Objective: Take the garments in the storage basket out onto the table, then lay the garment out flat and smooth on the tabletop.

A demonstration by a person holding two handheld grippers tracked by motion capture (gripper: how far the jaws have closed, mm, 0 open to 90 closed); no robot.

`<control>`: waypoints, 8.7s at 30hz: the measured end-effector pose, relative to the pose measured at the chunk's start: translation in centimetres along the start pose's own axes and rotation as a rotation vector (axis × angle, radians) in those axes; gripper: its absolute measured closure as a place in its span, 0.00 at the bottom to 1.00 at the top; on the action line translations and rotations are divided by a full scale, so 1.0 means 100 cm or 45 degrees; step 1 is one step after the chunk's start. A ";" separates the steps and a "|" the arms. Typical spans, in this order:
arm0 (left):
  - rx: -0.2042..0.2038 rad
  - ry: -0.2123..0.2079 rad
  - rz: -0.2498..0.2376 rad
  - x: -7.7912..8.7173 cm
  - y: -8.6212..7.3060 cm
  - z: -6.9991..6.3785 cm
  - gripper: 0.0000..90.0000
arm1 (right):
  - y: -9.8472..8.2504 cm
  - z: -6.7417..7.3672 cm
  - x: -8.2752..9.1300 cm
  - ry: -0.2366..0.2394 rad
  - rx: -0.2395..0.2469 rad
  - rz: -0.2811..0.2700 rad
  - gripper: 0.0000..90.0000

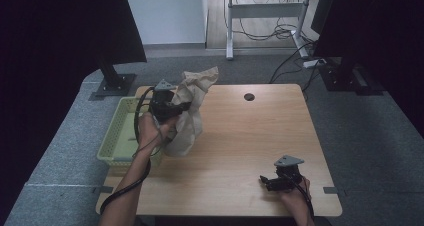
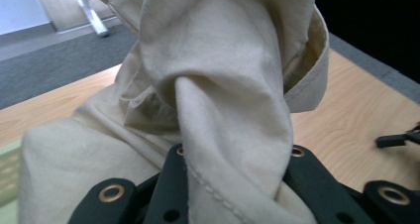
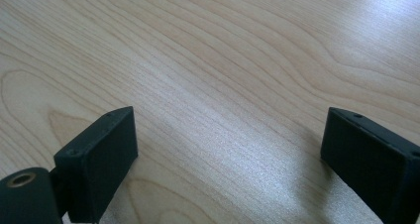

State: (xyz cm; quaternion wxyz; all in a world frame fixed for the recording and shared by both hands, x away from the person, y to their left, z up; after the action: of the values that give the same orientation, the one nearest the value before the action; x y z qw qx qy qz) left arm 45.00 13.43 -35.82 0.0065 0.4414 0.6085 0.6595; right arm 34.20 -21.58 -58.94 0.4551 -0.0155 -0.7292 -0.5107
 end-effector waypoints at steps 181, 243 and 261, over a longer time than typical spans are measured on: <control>-0.095 -0.083 0.039 -0.016 -0.209 -0.013 0.07 | 0.000 0.002 0.000 0.012 0.021 -0.004 0.08; -0.151 0.194 0.185 -0.084 -0.189 0.002 0.12 | 0.005 0.062 0.001 0.117 0.096 0.017 0.02; -0.086 0.079 0.225 -0.072 -0.226 -0.019 0.14 | -0.012 0.001 0.011 -0.084 -0.078 0.022 0.03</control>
State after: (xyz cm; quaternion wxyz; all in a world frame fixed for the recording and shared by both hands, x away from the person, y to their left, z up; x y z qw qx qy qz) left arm 36.36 13.85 -57.95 -0.0555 0.4723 0.5444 0.6910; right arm 32.95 -22.58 -59.03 0.4345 -0.0528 -0.7277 -0.5281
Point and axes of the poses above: each handheld gripper's, and its own axes: x roughly backward along the jaws, y roughly out of its top, z roughly to its left, the point moved 4 cm from there along -x, roughly forward along the jaws, and after that the axes turned 6 degrees about x, right-handed, at the moved point
